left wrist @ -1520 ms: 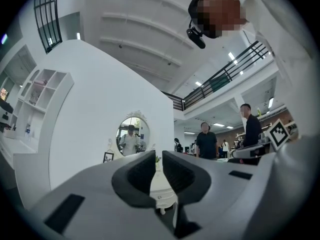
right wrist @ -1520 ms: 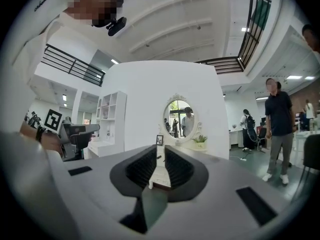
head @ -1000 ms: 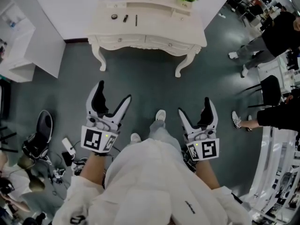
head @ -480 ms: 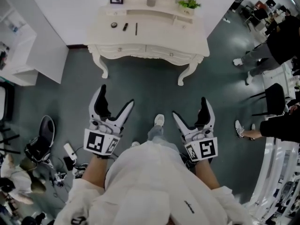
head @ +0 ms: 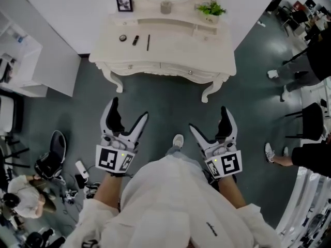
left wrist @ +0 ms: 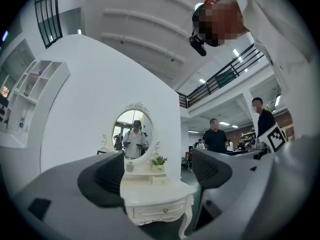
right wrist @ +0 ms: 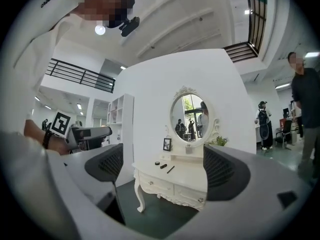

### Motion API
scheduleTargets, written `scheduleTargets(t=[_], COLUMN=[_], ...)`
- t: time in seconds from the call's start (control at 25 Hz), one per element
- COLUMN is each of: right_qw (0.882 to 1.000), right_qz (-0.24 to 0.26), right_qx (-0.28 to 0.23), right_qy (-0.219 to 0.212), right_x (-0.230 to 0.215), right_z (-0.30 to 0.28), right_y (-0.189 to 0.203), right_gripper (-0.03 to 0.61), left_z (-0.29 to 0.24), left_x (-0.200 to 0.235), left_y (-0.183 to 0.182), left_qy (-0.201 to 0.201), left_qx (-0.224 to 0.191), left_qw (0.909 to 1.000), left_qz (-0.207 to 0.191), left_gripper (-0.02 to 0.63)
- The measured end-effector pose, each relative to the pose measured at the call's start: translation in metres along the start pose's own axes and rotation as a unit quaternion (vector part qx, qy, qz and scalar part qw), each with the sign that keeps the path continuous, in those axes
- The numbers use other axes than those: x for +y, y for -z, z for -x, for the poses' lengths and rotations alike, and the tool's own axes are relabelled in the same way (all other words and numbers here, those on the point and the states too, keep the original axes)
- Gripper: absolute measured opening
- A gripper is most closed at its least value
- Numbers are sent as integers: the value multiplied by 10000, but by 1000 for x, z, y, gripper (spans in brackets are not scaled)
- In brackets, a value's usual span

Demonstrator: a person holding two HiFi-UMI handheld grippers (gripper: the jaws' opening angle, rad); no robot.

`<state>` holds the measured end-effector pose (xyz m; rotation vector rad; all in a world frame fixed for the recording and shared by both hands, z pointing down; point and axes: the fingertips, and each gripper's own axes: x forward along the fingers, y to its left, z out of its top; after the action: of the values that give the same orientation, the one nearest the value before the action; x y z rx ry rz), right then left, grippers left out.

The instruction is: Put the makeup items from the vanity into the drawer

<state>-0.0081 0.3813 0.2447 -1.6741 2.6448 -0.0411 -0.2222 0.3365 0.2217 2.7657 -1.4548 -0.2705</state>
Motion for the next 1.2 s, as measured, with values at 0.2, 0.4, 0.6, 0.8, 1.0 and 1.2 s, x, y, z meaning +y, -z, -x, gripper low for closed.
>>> scheduleTargets(t=[0.2,0.4,0.6,0.8,1.0,1.2], right_qw=[9998,9989,9976,9970,9969,9975], right_qz=[-60,-86,-127,-205,-208,-46], right_qx=[-86,-170,-253,-313,-171,-112], right_qy=[-192,-428,-625,-679,-742,-696], right_x=[-48,-87,-110,-121,-125,-142], right_z=[-17,-32,-48,-64,-88,-127], right_y=[-9,-15,-17,-14,-4,-7], right_gripper=[491,491,491,491,489,489], left_z=[-51,-90,-118,-139,-162,-199], left_x=[-8,-15,-29,-20,1,31], left_y=[3,4,3,5,17,29], left_qy=[-185,-390,-329,-352,-433,-407], left_qx=[24,-48,-15,-90,-170,-241], left_qw=[9998,9992,9994,9992,9989,9986], left_qz=[7,42,-138,-158,44,233], left_gripper=[402,402,402,402,402,402])
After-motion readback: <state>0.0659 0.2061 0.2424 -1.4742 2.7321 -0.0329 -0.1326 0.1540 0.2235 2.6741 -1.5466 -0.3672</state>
